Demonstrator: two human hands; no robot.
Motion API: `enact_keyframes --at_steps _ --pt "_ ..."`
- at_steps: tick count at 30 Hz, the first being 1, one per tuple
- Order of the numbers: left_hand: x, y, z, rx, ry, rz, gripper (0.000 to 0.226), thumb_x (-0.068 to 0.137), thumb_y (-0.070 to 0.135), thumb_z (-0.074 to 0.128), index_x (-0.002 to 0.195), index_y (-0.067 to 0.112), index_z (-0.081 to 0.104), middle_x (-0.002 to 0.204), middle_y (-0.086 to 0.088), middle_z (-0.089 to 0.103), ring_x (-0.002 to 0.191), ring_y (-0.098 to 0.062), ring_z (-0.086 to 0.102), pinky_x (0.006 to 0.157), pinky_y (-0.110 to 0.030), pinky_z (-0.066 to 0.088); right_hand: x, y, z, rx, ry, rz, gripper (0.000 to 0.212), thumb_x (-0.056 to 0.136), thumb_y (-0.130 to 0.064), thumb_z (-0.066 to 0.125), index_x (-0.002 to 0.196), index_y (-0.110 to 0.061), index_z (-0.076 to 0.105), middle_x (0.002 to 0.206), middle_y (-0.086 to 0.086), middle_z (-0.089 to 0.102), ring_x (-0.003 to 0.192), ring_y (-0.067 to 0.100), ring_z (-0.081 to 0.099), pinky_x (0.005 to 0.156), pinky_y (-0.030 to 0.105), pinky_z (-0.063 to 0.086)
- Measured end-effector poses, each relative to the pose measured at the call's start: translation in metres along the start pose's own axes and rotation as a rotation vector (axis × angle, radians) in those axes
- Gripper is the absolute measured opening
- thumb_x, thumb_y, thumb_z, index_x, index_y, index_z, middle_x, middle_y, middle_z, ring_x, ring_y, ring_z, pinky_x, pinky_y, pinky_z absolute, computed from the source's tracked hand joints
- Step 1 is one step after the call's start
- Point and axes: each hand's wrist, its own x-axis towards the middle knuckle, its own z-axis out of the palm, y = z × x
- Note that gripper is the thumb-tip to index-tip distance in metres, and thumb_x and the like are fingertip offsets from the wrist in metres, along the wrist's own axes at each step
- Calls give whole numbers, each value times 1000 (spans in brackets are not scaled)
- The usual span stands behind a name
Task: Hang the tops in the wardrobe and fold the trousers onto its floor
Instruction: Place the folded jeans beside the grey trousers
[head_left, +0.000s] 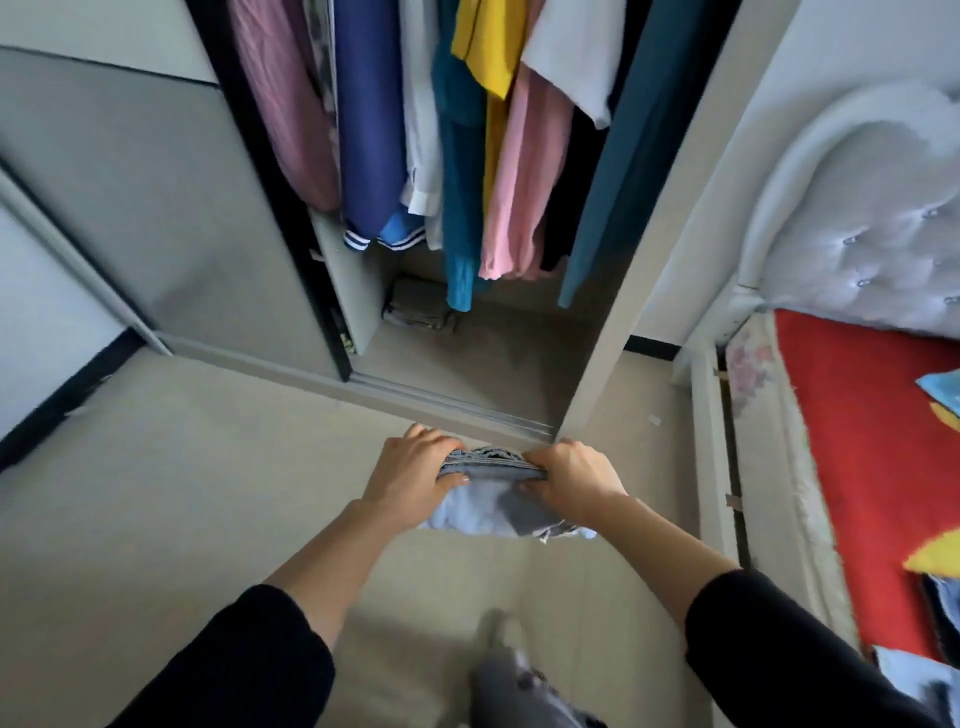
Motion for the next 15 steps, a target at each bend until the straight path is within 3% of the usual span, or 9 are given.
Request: enact_keyframes --at_steps 8,15 --pt "120 -124 -3 54 -39 -37 40 89 47 55 125 29 55 124 13 57 119 -14 43 94 -32 36 173 -21 14 50 -46 13 22 83 -43 58 85 -21 61 86 2 68 85 28 62 62 27 39" --pt "237 -231 42 47 -89 -62 36 90 40 52 124 29 54 122 11 57 122 -16 41 93 -33 37 327 -24 59 73 -122 108 26 80 -40 55 100 -28 67 90 -1 69 87 26 64 68 27 46"
